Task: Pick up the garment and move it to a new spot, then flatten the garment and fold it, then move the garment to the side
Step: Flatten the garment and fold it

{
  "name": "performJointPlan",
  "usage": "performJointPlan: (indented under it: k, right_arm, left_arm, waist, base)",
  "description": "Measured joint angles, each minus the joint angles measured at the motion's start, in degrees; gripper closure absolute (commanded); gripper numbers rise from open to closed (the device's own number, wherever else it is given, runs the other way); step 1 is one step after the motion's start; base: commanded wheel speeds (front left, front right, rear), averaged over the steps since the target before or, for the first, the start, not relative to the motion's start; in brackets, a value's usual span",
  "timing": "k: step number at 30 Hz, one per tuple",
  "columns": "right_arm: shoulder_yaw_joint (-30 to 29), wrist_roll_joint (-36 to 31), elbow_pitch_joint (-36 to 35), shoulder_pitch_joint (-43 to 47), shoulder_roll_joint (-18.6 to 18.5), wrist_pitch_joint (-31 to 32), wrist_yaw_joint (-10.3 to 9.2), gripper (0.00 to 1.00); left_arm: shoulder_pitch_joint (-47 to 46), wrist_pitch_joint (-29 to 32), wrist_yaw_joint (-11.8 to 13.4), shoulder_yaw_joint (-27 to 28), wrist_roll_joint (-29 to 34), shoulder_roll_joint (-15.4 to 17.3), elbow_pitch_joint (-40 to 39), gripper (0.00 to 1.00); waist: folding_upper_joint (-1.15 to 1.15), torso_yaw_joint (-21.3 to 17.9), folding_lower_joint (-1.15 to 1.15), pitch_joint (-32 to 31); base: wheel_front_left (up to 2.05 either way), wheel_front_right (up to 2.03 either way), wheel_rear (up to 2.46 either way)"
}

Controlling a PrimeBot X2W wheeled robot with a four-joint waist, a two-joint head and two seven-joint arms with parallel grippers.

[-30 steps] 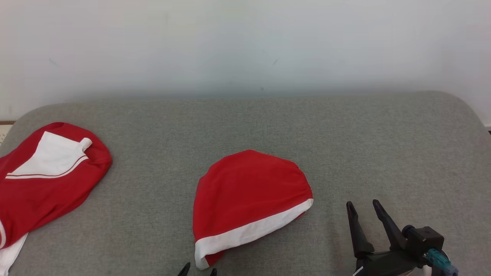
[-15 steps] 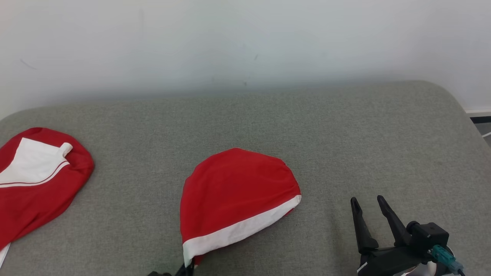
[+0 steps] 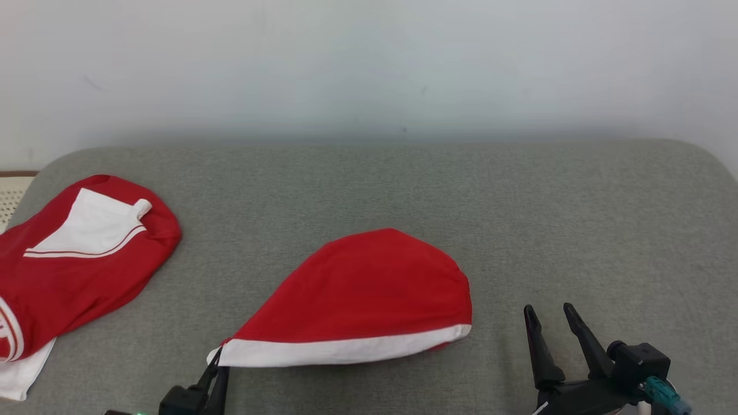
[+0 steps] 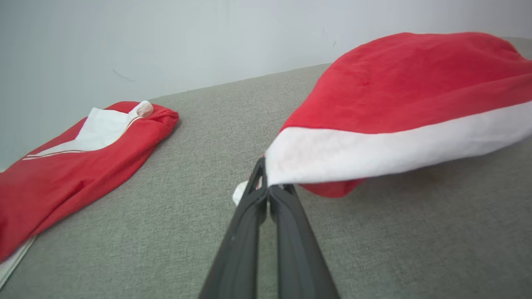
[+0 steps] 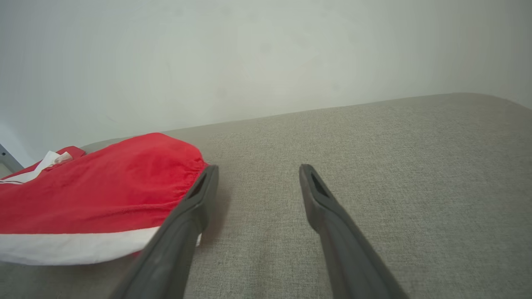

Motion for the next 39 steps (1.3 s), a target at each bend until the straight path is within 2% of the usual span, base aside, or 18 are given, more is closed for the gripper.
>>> performJointPlan:
  k: [3,7,8,9,10,11,23,33,39]
  right_arm:
    - [0.1,0.0,0.0,0.0,0.4,0.0,0.01,0.0]
    - [0.4,0.0,0.2,0.0,0.5,0.0,0.01,0.0]
    - [0.4,0.0,0.2,0.0,0.5,0.0,0.01,0.0]
    - [0.4,0.0,0.2,0.0,0.5,-0.1,0.01,0.0]
    - [0.4,0.0,0.2,0.0,0.5,-0.1,0.01,0.0]
    - [0.4,0.0,0.2,0.0,0.4,-0.1,0.0,0.0]
    - [0.2,0.0,0.1,0.1,0.2,-0.1,0.0,0.0]
    - [0.5,0.3,0.5,0.0,-0.3,-0.1,0.0,0.0]
    - [1.9,1.2,1.8,0.0,-0.5,1.3,0.0,0.0]
  left_arm:
    - [1.2,0.0,-0.1,-0.4,0.5,0.7,-0.4,1.0]
    - [2.2,0.0,-0.9,-1.1,0.2,-0.1,1.4,1.0]
    - [2.2,0.0,-1.0,-1.2,0.1,-0.5,1.9,0.9]
    - [2.3,0.0,-1.0,-1.1,-0.2,-1.0,2.3,0.62]
    - [2.4,0.0,-1.0,-1.2,-0.5,-1.2,3.1,0.06]
    - [2.7,0.0,-1.1,-1.1,-0.7,-1.4,3.6,0.0]
    - [7.9,0.0,-0.7,2.0,-2.7,-3.0,1.3,0.0]
    - [9.5,0.0,0.0,7.1,-3.3,-4.7,-8.7,0.0]
    - [10.0,0.0,-0.3,8.0,-3.1,-5.6,-11.3,0.0]
  waist:
    - [0.0,1.1,0.0,-0.2]
    - [0.0,2.1,0.0,-0.3]
    - [0.0,2.2,0.0,-0.3]
    - [0.0,2.3,0.0,-0.3]
    - [0.0,2.5,0.0,-0.3]
    - [0.0,2.6,0.0,-0.3]
    - [0.0,3.7,0.0,-0.1]
    - [0.0,4.8,0.0,0.3]
    - [0.0,4.7,0.0,0.0]
  base:
    - [0.0,0.0,0.0]
    - [0.0,0.0,0.0]
    - [0.0,0.0,0.0]
    - [0.0,0.0,0.0]
    - [0.0,0.0,0.0]
    - [0.0,0.0,0.0]
    - [0.0,0.0,0.0]
    - [0.0,0.0,0.0]
    - [0.0,0.0,0.0]
